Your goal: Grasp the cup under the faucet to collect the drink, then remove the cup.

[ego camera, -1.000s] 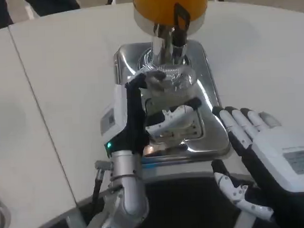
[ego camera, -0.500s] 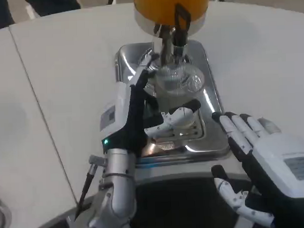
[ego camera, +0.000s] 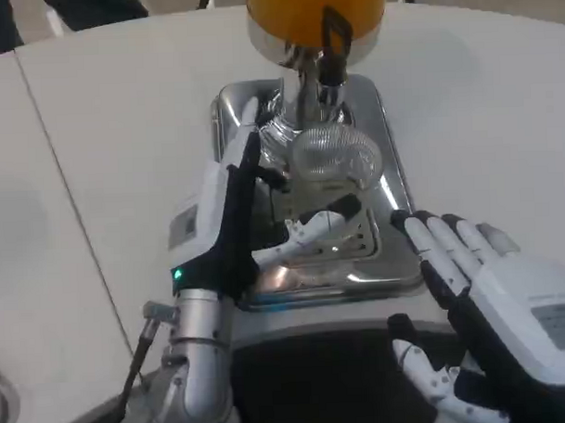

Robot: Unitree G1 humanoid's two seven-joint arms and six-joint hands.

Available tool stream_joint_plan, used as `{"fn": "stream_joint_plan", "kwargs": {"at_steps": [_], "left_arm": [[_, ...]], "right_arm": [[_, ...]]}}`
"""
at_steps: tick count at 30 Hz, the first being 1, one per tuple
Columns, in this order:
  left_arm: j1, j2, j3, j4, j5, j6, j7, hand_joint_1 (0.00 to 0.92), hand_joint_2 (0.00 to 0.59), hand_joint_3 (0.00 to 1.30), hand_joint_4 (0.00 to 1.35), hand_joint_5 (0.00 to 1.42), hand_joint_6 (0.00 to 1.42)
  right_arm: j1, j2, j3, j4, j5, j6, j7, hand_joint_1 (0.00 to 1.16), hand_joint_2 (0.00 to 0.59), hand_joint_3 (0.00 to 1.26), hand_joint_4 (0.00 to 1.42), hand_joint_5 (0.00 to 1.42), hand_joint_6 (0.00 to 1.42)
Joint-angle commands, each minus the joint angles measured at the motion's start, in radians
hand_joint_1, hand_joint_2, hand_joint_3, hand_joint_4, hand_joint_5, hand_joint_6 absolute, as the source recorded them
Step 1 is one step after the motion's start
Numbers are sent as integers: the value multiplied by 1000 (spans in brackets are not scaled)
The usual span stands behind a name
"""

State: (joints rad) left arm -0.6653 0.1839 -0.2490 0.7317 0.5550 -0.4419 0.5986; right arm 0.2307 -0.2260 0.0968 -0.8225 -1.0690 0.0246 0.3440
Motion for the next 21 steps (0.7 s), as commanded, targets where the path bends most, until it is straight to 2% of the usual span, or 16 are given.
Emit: {"fn": "stream_joint_plan", "kwargs": {"at_steps": [1,5,7,9,13,17,19,21], "left_arm": [[53,15,2,-79,-10,22,-63,400,37,0,4,414,498],[115,51,33,-193,-30,42,-129,401,39,0,0,334,374],[155,72,61,-265,-41,59,-155,436,42,0,0,329,360],[204,104,111,-340,-69,80,-180,456,42,0,0,329,354],[254,138,168,-426,-74,118,-204,472,52,0,0,319,333],[334,200,210,-545,5,175,-186,499,95,0,0,312,326],[372,216,222,-594,29,196,-194,486,102,0,0,279,310],[459,247,229,-669,60,200,-213,474,110,0,0,248,289]], "right_arm": [[33,17,-3,-24,23,-11,-29,154,560,0,0,0,1],[37,54,-4,-50,52,7,-27,157,563,0,0,0,1],[20,101,5,-82,70,36,-18,162,564,0,0,0,10],[0,129,9,-86,85,55,-14,164,564,0,0,0,13],[-70,152,-3,-63,107,88,-12,168,564,0,0,0,15],[-172,164,-36,-21,175,159,12,172,565,0,0,0,28],[-237,172,-38,9,190,190,4,173,565,0,0,0,29],[-289,180,-37,37,211,217,-2,174,565,0,0,0,30]]}}
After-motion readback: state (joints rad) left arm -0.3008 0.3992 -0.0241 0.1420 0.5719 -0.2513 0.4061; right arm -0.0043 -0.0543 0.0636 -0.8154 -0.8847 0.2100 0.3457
